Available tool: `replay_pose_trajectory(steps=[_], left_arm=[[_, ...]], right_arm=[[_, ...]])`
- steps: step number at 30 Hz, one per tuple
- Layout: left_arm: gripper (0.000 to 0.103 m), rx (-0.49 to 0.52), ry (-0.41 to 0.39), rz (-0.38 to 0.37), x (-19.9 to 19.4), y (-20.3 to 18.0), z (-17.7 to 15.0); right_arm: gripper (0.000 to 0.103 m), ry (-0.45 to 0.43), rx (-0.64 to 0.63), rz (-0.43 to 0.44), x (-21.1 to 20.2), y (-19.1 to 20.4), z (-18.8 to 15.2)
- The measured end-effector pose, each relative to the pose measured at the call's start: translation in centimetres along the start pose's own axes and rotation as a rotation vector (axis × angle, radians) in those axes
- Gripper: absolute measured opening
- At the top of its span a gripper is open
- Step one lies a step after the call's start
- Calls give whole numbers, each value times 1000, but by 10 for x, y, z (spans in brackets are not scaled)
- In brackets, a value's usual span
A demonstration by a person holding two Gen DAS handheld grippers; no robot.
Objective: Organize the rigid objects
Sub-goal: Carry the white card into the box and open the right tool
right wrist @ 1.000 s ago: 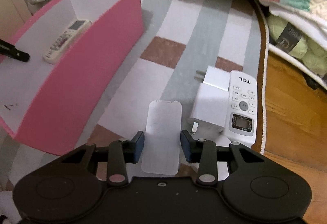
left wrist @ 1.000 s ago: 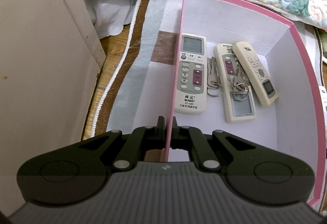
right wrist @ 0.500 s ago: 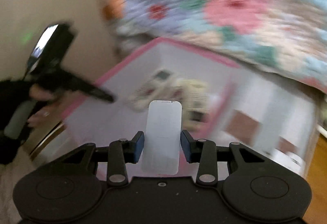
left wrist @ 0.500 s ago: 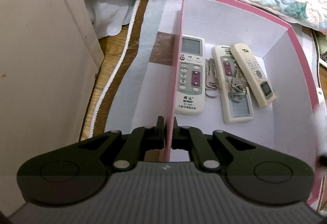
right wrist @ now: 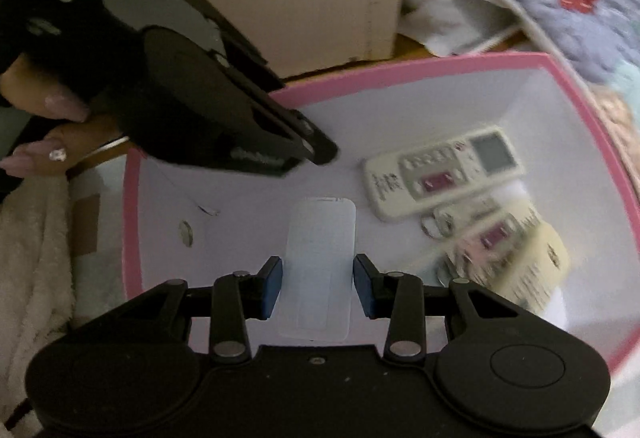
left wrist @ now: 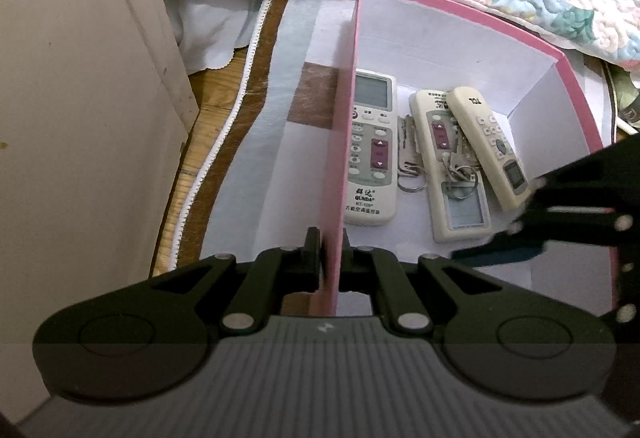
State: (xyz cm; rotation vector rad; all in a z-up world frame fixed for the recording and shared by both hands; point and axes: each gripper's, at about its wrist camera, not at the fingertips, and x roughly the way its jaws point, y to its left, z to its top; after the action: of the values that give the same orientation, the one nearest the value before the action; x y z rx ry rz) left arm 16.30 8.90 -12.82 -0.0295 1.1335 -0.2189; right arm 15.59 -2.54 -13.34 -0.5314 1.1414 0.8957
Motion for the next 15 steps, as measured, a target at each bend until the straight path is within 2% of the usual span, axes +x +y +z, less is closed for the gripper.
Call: replay_pose_trajectory(steps=[9,15], left_arm=[[7,1,-2,-11,0,2,0],[7,-3,-2,-13,0,1,0]], right_arm=[[43,33,-163,-6,32,13,16],[44,25,-182,-31,41,8,22]])
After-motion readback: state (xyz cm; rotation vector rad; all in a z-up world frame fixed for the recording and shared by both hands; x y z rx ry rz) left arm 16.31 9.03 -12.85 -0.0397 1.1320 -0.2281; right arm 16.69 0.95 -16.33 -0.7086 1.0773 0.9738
